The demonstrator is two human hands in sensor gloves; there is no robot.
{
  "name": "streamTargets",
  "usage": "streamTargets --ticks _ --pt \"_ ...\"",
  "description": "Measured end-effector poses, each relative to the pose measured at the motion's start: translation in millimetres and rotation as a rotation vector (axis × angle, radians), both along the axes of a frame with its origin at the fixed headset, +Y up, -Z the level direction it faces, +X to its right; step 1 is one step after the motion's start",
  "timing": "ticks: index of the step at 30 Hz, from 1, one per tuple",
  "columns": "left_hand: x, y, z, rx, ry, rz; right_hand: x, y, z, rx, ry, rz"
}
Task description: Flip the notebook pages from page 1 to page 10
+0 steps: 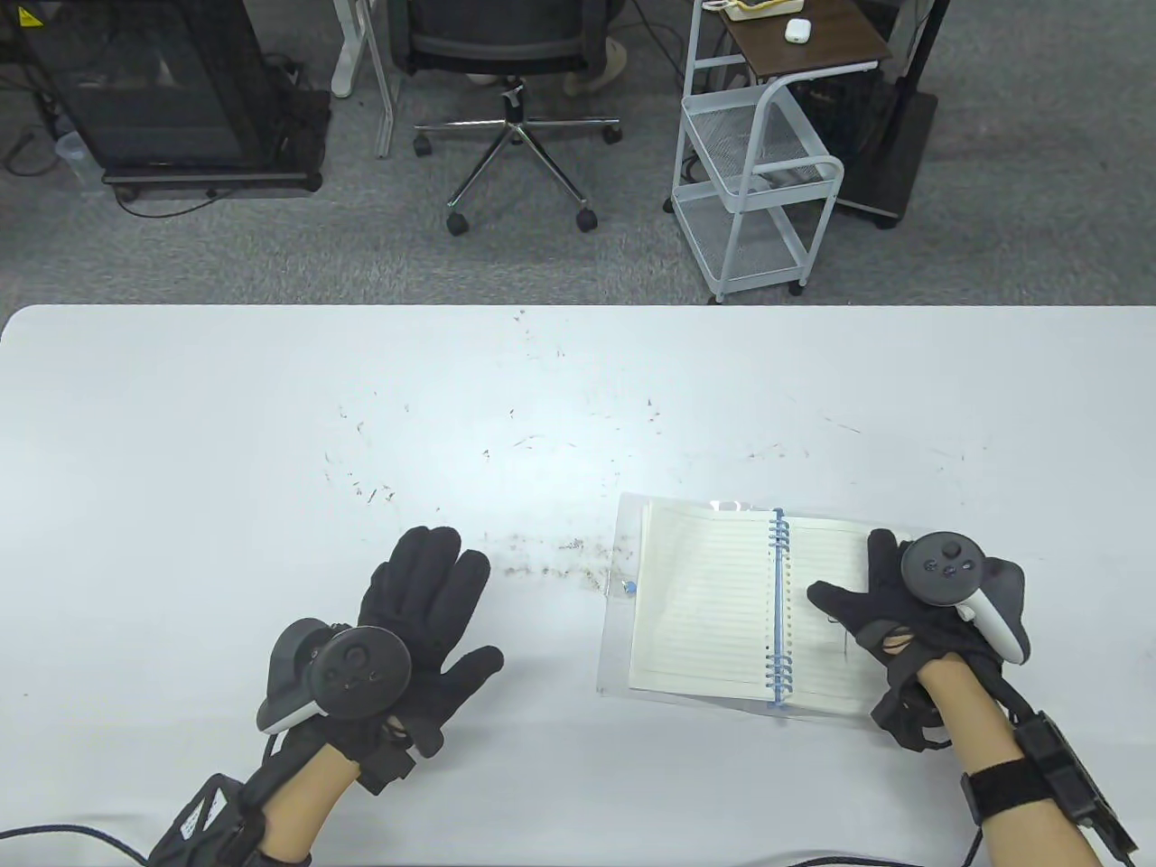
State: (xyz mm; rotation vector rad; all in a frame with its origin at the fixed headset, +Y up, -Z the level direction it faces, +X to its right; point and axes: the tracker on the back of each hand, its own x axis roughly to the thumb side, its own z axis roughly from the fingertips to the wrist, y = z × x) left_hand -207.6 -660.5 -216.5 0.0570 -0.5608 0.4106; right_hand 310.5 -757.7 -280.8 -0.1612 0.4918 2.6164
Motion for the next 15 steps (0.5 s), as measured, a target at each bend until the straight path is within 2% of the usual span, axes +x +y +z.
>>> streamTargets --ticks 8,15 --pt "0.9 -0.4 -0.7 -0.006 -0.001 -0.007 -14.3 -20.3 -1.1 -0.146 0.094 0.143" --pt "1.7 -0.6 -0.7 -0.012 0.000 -0.009 -22.9 -16.2 2.5 -0.082 0.069 0.148"
